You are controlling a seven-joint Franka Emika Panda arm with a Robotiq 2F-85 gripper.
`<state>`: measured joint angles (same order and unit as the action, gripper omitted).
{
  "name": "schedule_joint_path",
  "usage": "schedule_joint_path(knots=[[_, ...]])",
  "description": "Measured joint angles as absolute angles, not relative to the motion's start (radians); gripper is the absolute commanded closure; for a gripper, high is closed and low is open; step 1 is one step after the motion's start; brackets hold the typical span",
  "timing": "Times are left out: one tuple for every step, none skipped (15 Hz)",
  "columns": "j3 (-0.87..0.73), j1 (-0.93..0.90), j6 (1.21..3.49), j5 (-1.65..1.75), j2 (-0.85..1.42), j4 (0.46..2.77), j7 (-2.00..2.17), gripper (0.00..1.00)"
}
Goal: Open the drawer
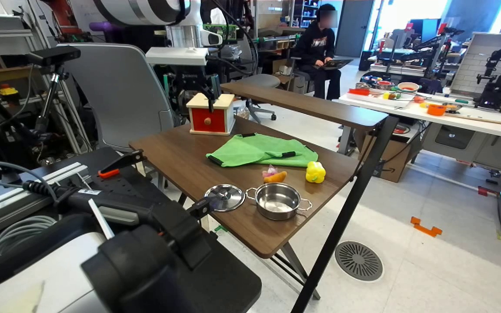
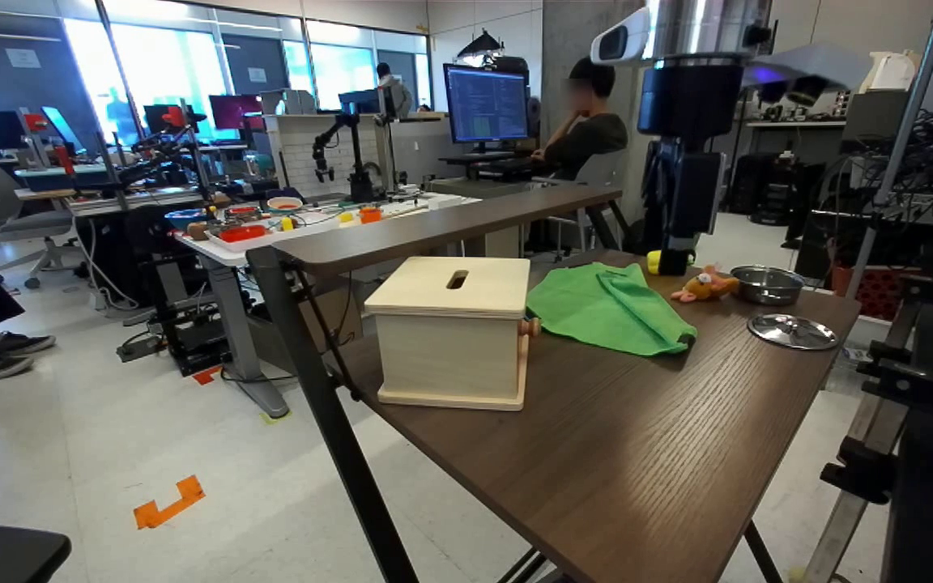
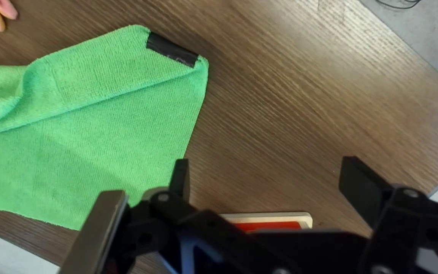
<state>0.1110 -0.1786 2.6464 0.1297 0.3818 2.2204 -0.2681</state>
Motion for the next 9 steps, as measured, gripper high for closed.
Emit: schedule_joint_path(knots=[[0.111, -0.179, 2.675, 0.139, 0.399, 2.216, -0.259, 0.00], [0.111, -0.180, 2.699, 0.143, 0.415, 2.209, -0.252, 0.00], [0.111, -0.180, 2.722, 0.144, 0.431, 2.201, -0.245, 0.00], [0.111, -0.180, 2.750, 0.144, 0.448, 2.193, -0.235, 0.00], [0.111, -0.180, 2.780, 0.145, 0.464, 2.186, -0.224, 0.00], [0.111, -0.180, 2.810, 0.145, 0.479, 2.179, -0.215, 0.00], [0.110, -0.181, 2.838, 0.145, 0.495, 2.174, -0.206, 0.00], [0.109, -0.183, 2.869, 0.145, 0.510, 2.169, -0.199, 0.00], [0.109, -0.185, 2.897, 0.145, 0.524, 2.164, -0.193, 0.00]])
